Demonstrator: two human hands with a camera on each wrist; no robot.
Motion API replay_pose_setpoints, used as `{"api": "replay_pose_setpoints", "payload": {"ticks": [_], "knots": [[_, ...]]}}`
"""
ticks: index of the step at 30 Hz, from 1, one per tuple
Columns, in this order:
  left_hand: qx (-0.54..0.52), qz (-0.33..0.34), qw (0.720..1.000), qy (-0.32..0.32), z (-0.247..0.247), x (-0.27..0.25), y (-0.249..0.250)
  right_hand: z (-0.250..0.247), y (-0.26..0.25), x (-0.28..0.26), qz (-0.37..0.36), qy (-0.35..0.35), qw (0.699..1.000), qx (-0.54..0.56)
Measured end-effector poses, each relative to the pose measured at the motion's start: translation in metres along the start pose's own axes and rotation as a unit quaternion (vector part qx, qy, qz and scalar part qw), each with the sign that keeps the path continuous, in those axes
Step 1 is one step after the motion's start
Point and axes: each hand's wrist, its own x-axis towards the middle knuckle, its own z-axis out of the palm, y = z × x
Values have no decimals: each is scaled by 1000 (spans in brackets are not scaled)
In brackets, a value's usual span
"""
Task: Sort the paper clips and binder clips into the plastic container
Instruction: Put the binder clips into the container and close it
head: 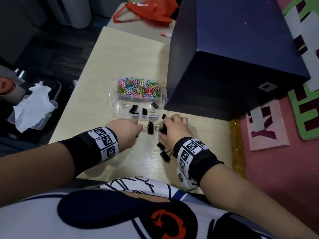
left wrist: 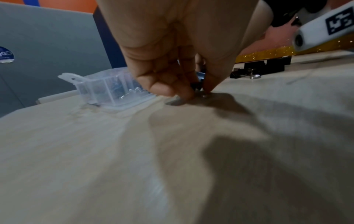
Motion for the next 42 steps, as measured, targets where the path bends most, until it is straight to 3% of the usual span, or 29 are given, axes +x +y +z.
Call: {"api": "replay_pose_setpoints", "payload": {"ticks": [7, 11, 15, 18, 22, 25, 28, 36, 42], "knots": [[-21, 9, 998, 64, -11, -6, -1, -14, -4, 0, -31, 98, 992, 68], [-98, 32, 976, 191, -27, -5, -13, -22, -19, 0, -84, 181, 969, 144], [-144, -32, 950, 274, -41, 4, -29, -36, -29, 6, -77, 139, 977, 142], [-135, -15, 952, 273, -37, 7, -29, -38, -22, 8, 16, 93, 993, 75], [-79, 46, 983, 160, -19, 4, -3, -29, -1, 6, 145, -3, 989, 12], [-10, 71, 995, 70, -8, 5, 16, -14, 6, 3, 139, -61, 988, 10], [25, 69, 997, 29, -1, 10, 20, -3, 6, 2, 106, -56, 993, -18], [11, 72, 995, 64, 0, 8, 15, 0, 11, 4, 49, -10, 997, 65], [-77, 108, 967, 218, -16, 0, 0, -13, 8, 5, 5, 68, 990, 125]]}}
